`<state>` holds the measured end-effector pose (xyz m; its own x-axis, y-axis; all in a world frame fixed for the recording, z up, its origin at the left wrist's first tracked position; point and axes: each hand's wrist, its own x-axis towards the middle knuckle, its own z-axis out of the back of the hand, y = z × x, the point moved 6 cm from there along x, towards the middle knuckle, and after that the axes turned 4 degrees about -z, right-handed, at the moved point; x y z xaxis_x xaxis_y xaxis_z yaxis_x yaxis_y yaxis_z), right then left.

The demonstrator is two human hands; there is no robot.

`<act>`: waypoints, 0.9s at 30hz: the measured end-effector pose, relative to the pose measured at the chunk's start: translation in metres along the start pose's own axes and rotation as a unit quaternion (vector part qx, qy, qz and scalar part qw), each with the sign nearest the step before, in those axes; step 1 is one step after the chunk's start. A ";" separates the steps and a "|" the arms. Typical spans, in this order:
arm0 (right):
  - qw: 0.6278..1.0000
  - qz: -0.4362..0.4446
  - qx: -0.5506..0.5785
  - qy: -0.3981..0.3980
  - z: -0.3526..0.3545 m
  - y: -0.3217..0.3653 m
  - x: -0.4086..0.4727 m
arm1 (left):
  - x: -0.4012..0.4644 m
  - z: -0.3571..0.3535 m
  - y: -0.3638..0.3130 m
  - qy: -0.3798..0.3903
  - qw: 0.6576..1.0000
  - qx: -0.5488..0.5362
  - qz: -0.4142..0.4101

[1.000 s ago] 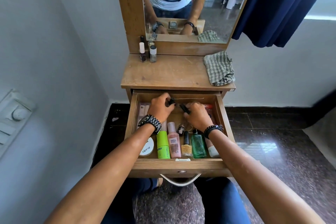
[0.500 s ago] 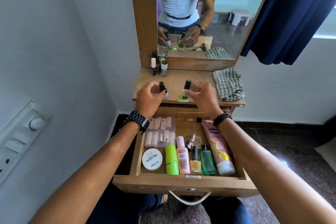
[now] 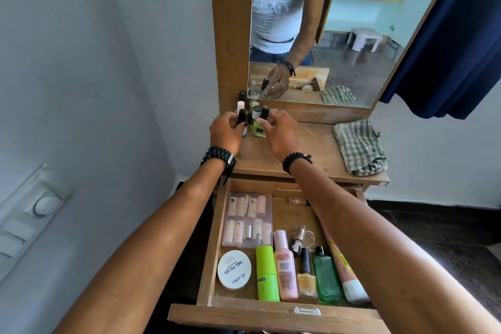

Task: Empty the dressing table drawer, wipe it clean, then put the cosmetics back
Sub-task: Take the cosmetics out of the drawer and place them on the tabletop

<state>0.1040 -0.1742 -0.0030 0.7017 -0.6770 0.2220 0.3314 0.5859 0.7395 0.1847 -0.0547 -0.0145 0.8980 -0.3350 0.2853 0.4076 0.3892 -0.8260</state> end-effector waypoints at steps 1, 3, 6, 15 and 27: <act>1.000 0.004 -0.009 -0.004 -0.001 0.001 0.001 | 0.001 -0.001 0.001 -0.002 1.000 -0.004 0.000; 1.000 0.010 -0.019 -0.011 -0.003 0.001 0.002 | 0.001 -0.002 0.001 -0.008 1.000 -0.012 -0.001; 1.000 0.005 0.001 -0.012 -0.006 -0.002 0.002 | 0.000 -0.001 0.002 -0.016 0.999 -0.030 0.008; 0.999 -0.009 0.037 -0.017 0.018 -0.014 -0.032 | -0.033 0.007 -0.004 -0.006 0.997 -0.072 0.003; 0.999 0.010 0.017 0.042 0.054 -0.100 -0.138 | -0.157 -0.059 0.014 0.270 0.963 -0.023 0.008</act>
<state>-0.0603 -0.1634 -0.0736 0.7591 -0.6244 0.1843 0.2959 0.5831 0.7566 0.0400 -0.0469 -0.0996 0.6821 -0.7312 -0.0118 0.3758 0.3643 -0.8521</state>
